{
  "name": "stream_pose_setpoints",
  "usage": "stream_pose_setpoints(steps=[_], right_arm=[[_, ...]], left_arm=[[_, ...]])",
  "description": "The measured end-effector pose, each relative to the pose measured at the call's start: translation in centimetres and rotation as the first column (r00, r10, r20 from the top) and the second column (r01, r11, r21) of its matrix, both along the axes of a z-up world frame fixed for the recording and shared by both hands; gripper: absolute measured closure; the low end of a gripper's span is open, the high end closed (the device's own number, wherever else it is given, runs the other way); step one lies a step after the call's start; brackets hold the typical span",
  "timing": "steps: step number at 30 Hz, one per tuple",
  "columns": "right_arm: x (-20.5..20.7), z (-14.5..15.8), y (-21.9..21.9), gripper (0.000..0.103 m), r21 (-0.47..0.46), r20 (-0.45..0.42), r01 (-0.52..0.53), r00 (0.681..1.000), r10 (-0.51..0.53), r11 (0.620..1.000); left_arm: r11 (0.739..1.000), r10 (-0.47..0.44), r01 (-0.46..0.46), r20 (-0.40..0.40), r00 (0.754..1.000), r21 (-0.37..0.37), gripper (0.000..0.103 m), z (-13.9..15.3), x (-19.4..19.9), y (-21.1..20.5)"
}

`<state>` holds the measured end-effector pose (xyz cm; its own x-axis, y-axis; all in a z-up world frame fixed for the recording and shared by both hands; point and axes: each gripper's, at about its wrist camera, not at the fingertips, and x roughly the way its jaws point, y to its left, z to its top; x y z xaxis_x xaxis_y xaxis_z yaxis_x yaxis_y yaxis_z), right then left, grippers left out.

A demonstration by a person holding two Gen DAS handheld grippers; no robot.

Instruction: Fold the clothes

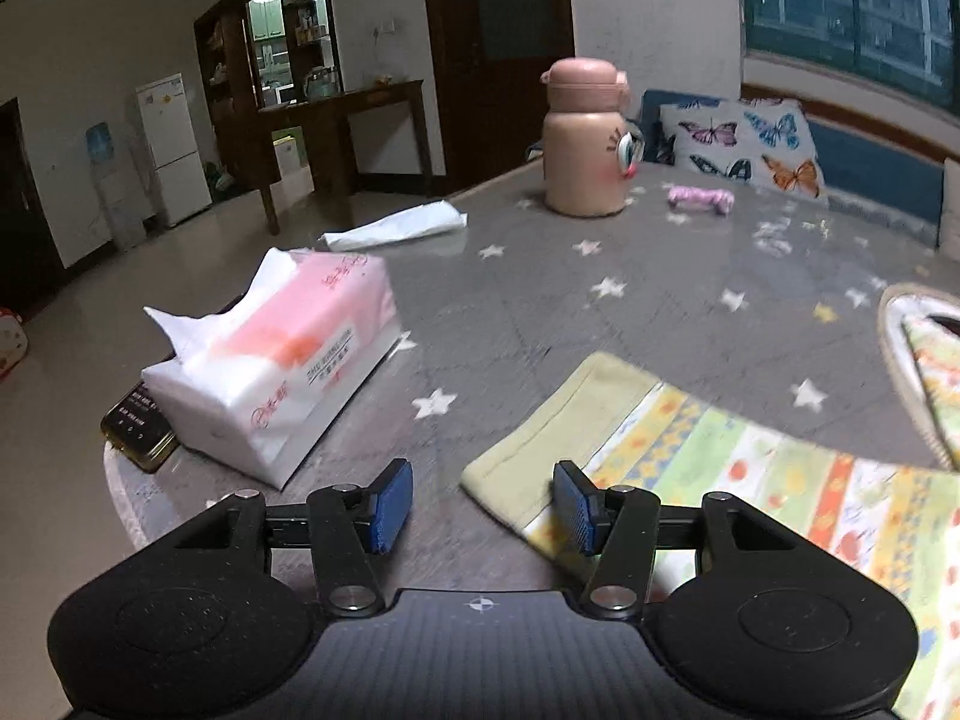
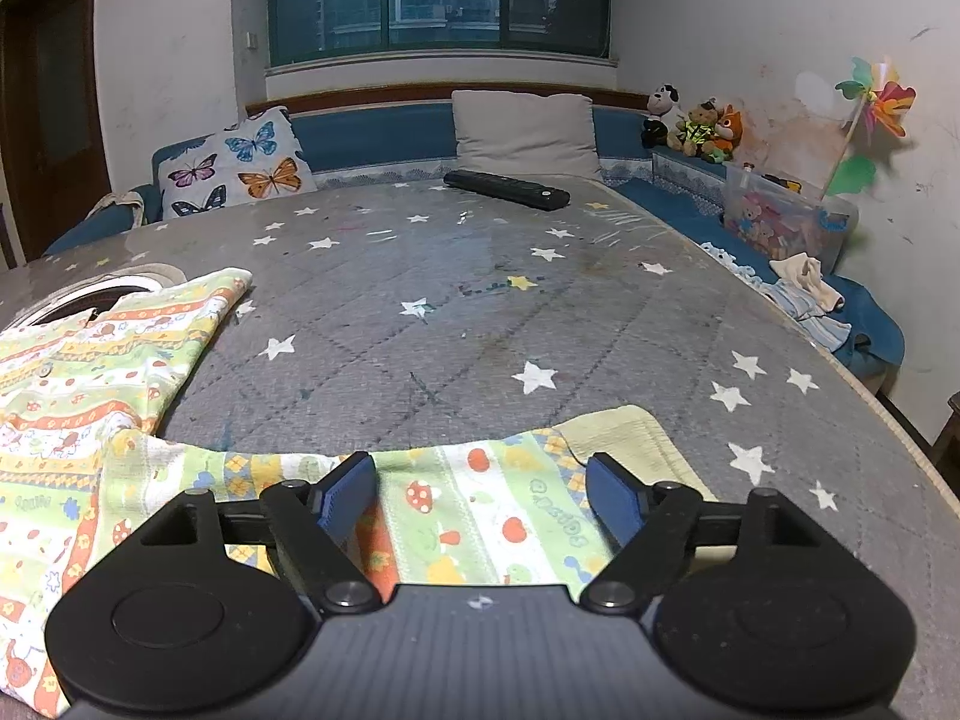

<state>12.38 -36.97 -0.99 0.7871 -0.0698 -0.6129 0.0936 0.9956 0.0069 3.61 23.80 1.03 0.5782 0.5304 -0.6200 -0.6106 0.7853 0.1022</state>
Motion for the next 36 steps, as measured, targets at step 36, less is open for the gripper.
stream_pose_setpoints(steps=[36], right_arm=[[-4.9,5.5,9.3,0.041,0.008,0.031,-0.432,0.902,0.431,0.902]], left_arm=[[0.828,-0.560,0.560,0.041,0.828,-0.007,0.049,2.3,1.6,-15.4]])
